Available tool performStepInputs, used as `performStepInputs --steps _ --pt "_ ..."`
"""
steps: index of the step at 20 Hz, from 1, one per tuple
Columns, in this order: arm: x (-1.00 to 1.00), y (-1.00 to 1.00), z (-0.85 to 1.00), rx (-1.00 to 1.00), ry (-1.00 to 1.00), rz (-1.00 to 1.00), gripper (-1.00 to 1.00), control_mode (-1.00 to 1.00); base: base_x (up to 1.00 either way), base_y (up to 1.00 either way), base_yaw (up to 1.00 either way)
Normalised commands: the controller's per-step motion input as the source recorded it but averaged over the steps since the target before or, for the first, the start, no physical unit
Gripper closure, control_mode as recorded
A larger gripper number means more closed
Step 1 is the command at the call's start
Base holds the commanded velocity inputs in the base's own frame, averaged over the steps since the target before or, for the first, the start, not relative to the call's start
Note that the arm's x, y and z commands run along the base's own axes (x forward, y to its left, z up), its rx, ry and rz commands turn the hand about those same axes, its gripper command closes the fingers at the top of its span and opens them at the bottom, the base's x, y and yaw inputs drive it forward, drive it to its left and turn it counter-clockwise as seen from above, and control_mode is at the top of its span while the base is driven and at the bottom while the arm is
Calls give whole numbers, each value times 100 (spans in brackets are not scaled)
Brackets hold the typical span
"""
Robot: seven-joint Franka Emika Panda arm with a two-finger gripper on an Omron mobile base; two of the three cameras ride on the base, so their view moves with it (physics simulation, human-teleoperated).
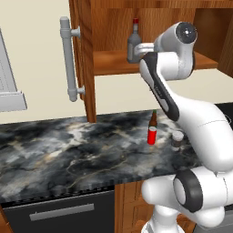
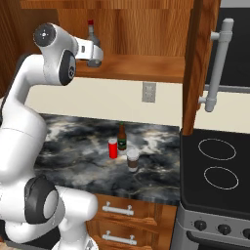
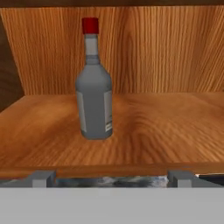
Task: Sort all alcoholic drinks to one cabinet, and non-alcoholic drinks to the other.
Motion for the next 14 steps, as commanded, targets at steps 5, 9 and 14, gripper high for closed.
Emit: performStepInputs --steps 5,9,14 --pt "-21 0 -35 0 13 0 -100 -100 0 0 0" --pt "-23 -2 -40 0 13 0 -100 -100 0 0 0" --pt "-16 0 -45 0 13 0 -100 -100 0 0 0"
